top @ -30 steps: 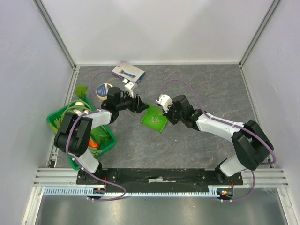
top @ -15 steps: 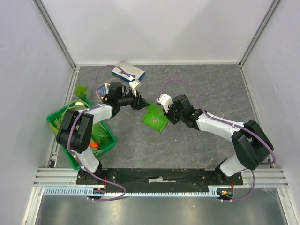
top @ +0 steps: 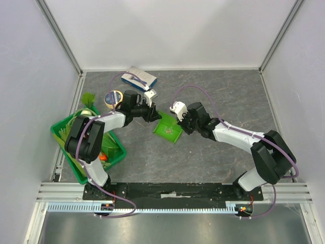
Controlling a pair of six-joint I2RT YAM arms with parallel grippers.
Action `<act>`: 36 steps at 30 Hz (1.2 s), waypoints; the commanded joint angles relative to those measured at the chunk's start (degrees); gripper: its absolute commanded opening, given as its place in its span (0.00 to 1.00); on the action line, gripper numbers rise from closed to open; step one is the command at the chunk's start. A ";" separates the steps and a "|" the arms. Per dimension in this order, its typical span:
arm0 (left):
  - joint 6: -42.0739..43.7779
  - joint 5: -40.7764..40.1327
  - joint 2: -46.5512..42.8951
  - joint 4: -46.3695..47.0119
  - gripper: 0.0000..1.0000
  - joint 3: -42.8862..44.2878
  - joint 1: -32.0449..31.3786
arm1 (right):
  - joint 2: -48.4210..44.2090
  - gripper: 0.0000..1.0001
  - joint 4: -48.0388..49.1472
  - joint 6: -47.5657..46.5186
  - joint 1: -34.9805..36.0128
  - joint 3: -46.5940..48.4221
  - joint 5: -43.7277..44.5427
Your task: Fold the paper box
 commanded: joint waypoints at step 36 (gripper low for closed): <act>6.49 -17.06 -8.97 3.33 0.08 -5.74 -8.66 | 1.09 0.50 -4.72 6.09 -11.11 5.66 0.31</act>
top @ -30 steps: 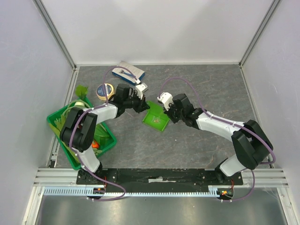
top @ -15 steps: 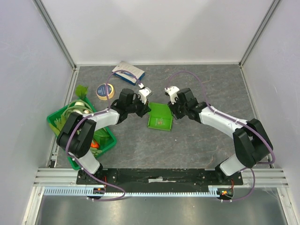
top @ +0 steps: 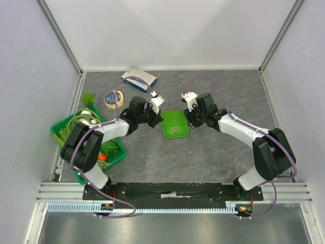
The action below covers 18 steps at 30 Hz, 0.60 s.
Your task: Fold the paper box
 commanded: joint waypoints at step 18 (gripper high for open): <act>3.74 1.51 -2.10 0.37 0.08 0.82 -0.62 | 4.08 0.32 15.91 -6.28 -8.14 -1.67 -21.09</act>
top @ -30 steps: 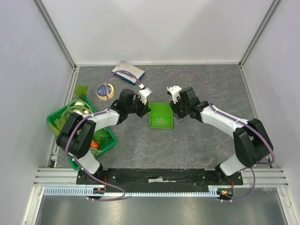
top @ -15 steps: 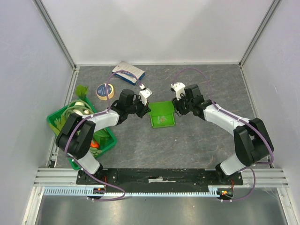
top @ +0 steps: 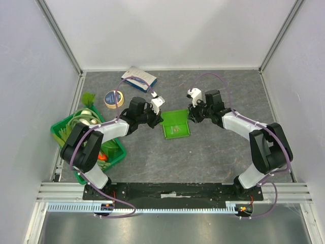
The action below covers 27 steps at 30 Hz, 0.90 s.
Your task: Fold the paper box
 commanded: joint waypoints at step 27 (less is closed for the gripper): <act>2.76 3.79 -0.85 -0.91 0.08 2.03 -0.36 | 5.94 0.55 7.81 -5.23 -5.26 3.19 -14.62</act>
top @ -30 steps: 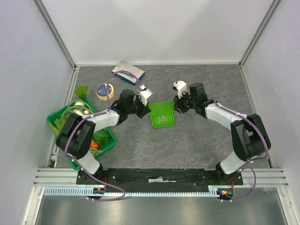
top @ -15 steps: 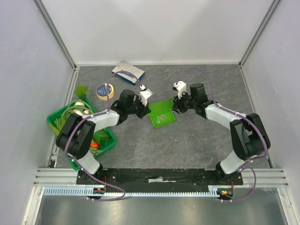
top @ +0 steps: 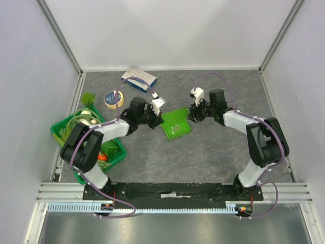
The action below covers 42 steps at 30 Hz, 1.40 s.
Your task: Fold the paper box
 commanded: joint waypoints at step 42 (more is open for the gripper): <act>-3.09 -6.70 0.12 -3.87 0.24 5.26 -0.18 | -2.32 0.00 7.79 0.22 -0.75 -0.12 -7.05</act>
